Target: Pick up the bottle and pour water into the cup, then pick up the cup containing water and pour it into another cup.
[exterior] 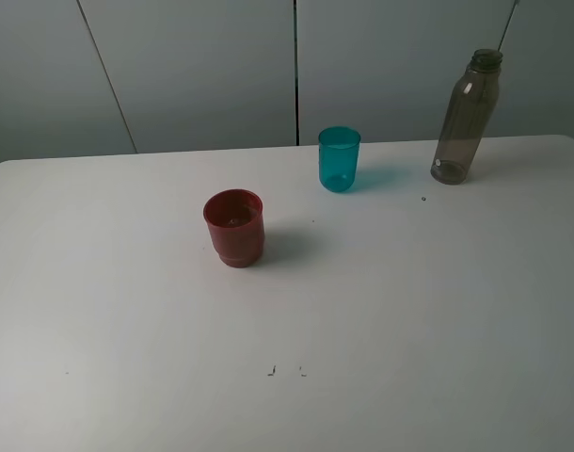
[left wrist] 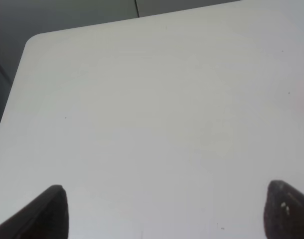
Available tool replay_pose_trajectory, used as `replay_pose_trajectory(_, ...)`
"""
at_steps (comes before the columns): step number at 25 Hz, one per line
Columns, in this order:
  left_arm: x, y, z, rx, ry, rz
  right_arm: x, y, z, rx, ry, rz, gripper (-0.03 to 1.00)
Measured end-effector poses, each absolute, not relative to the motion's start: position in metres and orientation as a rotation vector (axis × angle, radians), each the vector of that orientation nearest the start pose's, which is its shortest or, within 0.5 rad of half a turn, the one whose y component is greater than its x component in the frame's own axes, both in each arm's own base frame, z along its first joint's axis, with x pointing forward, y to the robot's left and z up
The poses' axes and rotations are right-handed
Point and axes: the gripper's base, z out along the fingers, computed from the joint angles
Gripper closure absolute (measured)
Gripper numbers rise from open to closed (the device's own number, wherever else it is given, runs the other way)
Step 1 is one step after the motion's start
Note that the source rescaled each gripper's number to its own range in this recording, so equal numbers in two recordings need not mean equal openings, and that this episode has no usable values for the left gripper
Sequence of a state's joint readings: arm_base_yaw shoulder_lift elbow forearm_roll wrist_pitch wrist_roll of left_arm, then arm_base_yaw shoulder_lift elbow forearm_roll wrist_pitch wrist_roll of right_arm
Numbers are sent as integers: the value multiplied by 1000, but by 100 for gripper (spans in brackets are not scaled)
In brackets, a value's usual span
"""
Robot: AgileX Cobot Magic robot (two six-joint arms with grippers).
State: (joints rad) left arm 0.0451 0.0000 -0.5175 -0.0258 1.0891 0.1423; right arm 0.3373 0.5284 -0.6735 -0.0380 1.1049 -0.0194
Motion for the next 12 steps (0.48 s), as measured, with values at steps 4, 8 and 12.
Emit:
replay_pose_trajectory(4, -8, -2, 280, 102, 2053, 85, 38, 10, 312, -423, 2339, 103, -3)
replay_pose_trajectory(8, -8, -2, 280, 102, 2053, 85, 16, 2, 306, -406, 2251, 117, -3)
replay_pose_trajectory(12, -8, -2, 280, 102, 2053, 85, 1, -3, 288, -396, 2203, 127, -3)
